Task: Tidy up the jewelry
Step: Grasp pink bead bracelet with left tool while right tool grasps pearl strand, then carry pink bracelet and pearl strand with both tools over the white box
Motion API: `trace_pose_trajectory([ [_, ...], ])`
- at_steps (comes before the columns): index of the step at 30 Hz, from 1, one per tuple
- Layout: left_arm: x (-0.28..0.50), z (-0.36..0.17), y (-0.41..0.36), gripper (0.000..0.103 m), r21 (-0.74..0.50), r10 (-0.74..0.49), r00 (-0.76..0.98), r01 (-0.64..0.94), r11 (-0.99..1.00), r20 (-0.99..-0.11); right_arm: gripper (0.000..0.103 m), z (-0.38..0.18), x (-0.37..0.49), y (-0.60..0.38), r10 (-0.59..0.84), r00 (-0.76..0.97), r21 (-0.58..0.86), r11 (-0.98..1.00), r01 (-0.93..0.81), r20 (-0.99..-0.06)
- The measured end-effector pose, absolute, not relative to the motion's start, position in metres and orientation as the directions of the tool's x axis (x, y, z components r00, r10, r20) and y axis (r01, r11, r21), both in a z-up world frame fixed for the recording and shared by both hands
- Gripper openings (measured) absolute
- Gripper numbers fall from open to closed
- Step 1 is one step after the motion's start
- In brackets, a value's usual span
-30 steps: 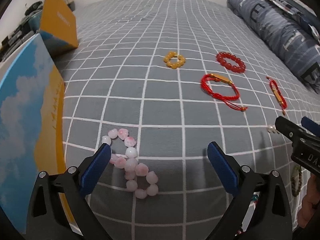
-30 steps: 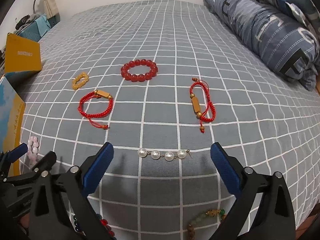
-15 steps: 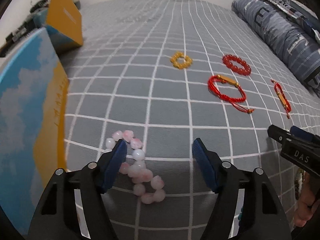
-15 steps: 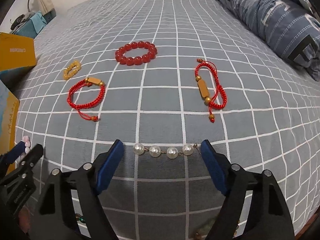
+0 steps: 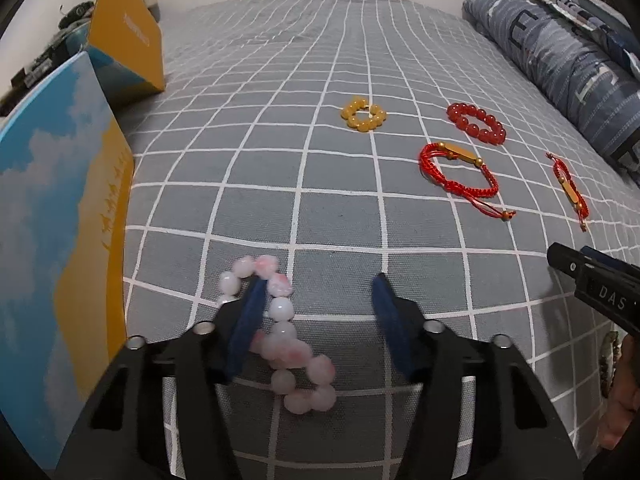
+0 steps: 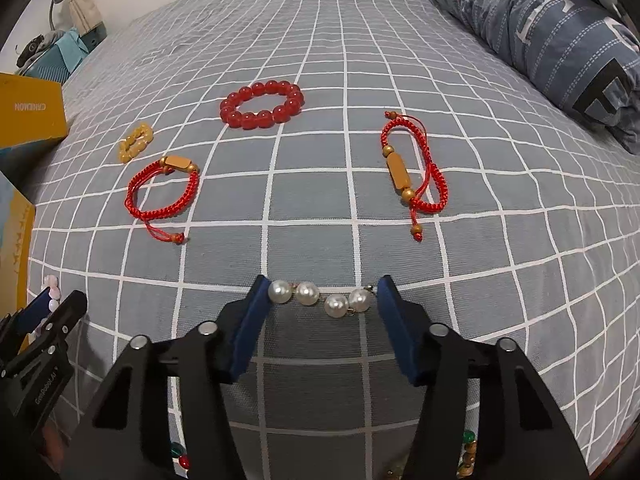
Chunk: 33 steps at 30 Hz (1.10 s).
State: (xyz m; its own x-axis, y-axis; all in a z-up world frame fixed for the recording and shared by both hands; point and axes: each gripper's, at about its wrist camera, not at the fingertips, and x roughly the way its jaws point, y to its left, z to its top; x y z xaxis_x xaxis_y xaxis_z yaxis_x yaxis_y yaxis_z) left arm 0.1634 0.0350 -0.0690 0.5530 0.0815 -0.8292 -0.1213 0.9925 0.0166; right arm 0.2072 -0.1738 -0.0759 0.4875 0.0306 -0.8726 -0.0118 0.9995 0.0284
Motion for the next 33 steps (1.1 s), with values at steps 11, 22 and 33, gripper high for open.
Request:
trace_pose_trajectory([
  [11, 0.161, -0.064, 0.040, 0.011, -0.008, 0.047, 0.560, -0.096, 0.995, -0.827, 0.010, -0.074, 0.206, -0.178, 0.025, 0.494, 0.036, 0.999, 0.013, -0.869],
  [22, 0.157, -0.053, 0.042, 0.011, -0.034, 0.012, 0.578, -0.069, 0.997, -0.816, 0.010, -0.064, 0.199, -0.182, 0.009, 0.520, 0.030, 0.999, 0.031, -0.854],
  [33, 0.147, -0.037, 0.042, 0.011, -0.051, -0.007, 0.602, -0.056, 0.997, -0.798, 0.010, -0.056, 0.192, -0.184, 0.011, 0.544, 0.037, 0.999, 0.036, -0.839],
])
